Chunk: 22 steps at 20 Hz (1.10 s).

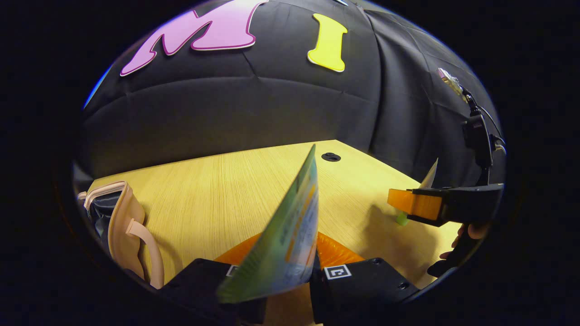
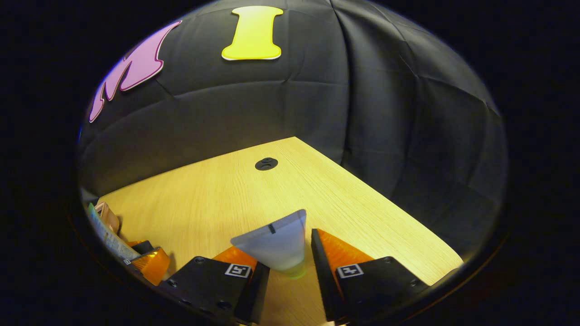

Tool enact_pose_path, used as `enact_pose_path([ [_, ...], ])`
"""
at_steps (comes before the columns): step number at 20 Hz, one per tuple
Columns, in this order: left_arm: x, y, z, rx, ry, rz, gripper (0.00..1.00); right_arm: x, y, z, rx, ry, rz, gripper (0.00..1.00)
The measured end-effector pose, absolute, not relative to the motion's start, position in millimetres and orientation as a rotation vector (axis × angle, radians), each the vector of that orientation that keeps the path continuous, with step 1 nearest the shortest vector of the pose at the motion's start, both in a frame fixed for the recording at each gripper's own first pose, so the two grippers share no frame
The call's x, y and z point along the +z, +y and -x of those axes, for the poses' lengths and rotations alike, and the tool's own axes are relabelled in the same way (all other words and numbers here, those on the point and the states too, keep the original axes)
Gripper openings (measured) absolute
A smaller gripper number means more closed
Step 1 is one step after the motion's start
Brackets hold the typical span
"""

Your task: First open the suitcase, pack the skin care products into it, and then close the suitcase.

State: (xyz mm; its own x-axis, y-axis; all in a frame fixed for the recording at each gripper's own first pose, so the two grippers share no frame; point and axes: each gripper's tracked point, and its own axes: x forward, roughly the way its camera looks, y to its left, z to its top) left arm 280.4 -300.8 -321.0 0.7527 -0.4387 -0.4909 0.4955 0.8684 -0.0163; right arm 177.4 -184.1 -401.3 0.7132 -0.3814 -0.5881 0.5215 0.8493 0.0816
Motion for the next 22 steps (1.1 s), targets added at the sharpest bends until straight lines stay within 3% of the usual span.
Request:
enact_pose_path([
  [1, -321, -300, -280, -0.511, 0.506, -0.117, 0.40, -398, -183, -177, -0.490, 0.588, -0.243, 0.38],
  [3, -321, -299, -279, -0.517, 0.504, -0.116, 0.40, -395, -169, -174, -0.421, 0.592, -0.209, 0.24],
  [4, -319, -300, -279, -0.528, 0.501, -0.114, 0.40, -391, -163, -173, -0.398, 0.590, -0.196, 0.30],
  [6, -312, -295, -277, -0.523, 0.490, -0.090, 0.40, -371, -151, -171, -0.363, 0.558, -0.187, 0.25],
  [7, -303, -289, -277, -0.515, 0.471, -0.078, 0.40, -358, -145, -170, -0.347, 0.535, -0.186, 0.30],
  [14, -193, -183, -260, -0.404, 0.340, -0.019, 0.39, -260, -57, -148, -0.158, 0.426, -0.120, 0.30],
  [18, -170, -75, -273, -0.253, 0.381, -0.022, 0.39, -220, 27, -140, 0.006, 0.408, -0.171, 0.30],
  [22, -221, 22, -263, -0.142, 0.595, -0.078, 0.39, -197, 91, -143, 0.119, 0.385, -0.159, 0.30],
])
